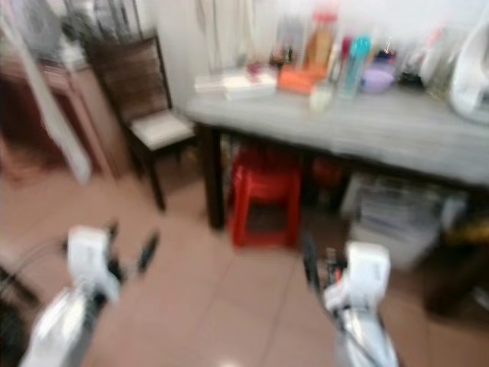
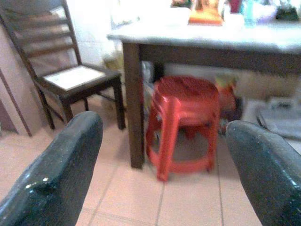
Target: Setting the table
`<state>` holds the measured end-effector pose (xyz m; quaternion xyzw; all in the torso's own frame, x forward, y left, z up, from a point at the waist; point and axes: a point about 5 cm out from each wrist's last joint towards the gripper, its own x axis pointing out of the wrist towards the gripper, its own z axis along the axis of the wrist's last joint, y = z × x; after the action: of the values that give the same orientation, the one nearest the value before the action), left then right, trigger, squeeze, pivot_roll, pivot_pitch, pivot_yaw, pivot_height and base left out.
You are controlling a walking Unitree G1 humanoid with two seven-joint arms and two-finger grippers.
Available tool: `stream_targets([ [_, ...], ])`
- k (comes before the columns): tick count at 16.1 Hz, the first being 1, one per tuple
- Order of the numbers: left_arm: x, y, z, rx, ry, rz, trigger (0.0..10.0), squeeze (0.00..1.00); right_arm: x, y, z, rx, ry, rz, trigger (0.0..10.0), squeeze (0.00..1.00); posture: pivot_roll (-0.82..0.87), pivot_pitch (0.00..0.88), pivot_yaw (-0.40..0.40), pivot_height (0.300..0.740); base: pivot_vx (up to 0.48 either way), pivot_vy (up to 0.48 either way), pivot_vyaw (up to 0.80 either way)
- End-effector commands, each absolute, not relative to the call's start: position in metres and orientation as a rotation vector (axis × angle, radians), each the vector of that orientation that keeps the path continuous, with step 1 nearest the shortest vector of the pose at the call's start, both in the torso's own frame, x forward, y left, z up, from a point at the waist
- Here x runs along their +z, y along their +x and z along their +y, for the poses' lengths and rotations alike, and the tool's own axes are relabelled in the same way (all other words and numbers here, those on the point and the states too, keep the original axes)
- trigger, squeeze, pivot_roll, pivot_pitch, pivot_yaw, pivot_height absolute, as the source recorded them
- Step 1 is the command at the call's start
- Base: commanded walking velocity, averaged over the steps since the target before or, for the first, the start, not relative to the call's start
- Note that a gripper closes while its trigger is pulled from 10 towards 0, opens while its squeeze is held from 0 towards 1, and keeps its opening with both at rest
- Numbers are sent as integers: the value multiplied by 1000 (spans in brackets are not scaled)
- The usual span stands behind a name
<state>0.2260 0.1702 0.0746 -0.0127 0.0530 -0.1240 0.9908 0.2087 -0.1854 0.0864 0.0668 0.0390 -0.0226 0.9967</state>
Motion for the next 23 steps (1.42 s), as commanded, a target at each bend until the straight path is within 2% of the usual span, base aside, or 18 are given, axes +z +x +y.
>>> stream_targets([
  [1, 84, 233, 166, -285, -20, 70, 10000, 0, 87, 209, -187, -59, 136, 76, 10000, 0, 8, 0, -8, 740, 0, 0, 0],
  [7, 83, 235, 166, -296, -18, 73, 10000, 0, 86, 209, -186, -57, 134, 80, 10000, 0, 10, 0, -5, 740, 0, -281, 0],
  [16, 82, 234, 164, -311, -26, 76, 10000, 0, 86, 210, -185, -50, 136, 78, 10000, 0, 11, 0, -7, 740, 0, -375, -598],
  [23, 81, 236, 163, -318, -23, 80, 10000, 0, 86, 212, -189, -49, 119, 80, 10000, 0, 15, 0, -11, 740, 0, -384, 0],
])
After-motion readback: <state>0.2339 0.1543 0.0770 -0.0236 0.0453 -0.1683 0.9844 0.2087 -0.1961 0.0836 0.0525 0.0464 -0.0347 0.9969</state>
